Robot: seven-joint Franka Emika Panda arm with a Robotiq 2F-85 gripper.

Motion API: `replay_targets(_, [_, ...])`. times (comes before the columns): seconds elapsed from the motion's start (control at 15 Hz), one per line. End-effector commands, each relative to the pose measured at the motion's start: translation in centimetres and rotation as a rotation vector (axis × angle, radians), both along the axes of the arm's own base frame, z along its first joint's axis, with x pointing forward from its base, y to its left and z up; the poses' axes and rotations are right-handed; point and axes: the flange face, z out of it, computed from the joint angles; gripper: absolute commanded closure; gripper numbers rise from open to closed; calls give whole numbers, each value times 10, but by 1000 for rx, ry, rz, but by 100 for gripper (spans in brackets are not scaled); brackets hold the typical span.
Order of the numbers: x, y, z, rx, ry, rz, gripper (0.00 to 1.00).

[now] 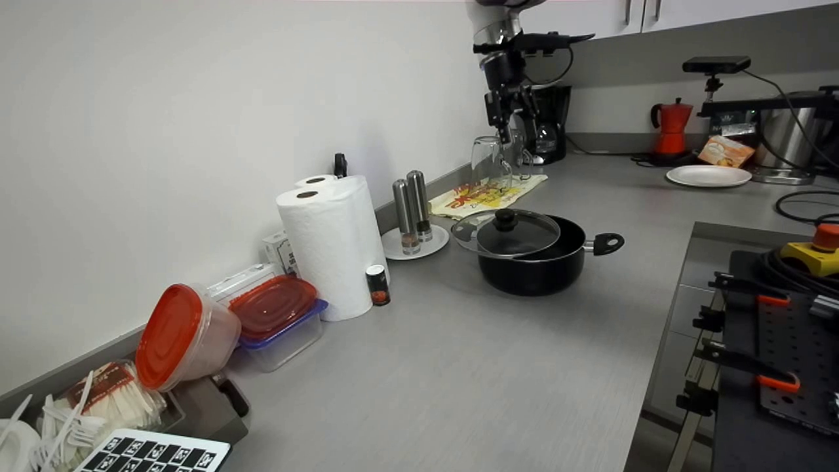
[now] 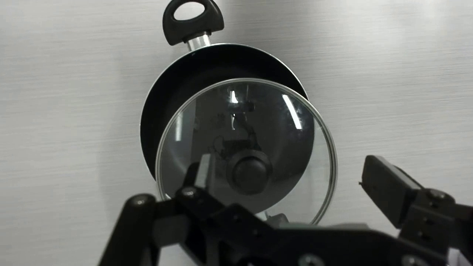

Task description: Remove the lid from the pot.

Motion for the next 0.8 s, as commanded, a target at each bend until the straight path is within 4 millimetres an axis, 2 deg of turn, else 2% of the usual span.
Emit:
replay_targets(0.0, [35,-2,-34,30,115,-35,0])
replay_targets(0.2, [47,-8,-63,50,202,-47,0])
replay_targets(0.4, [60,-12,-83,127,249,-59,0])
replay_targets(0.53, [72,-15,-86,165,226,-83,0])
replay_targets(0.73, [86,-16,-81,201,180,-90,0])
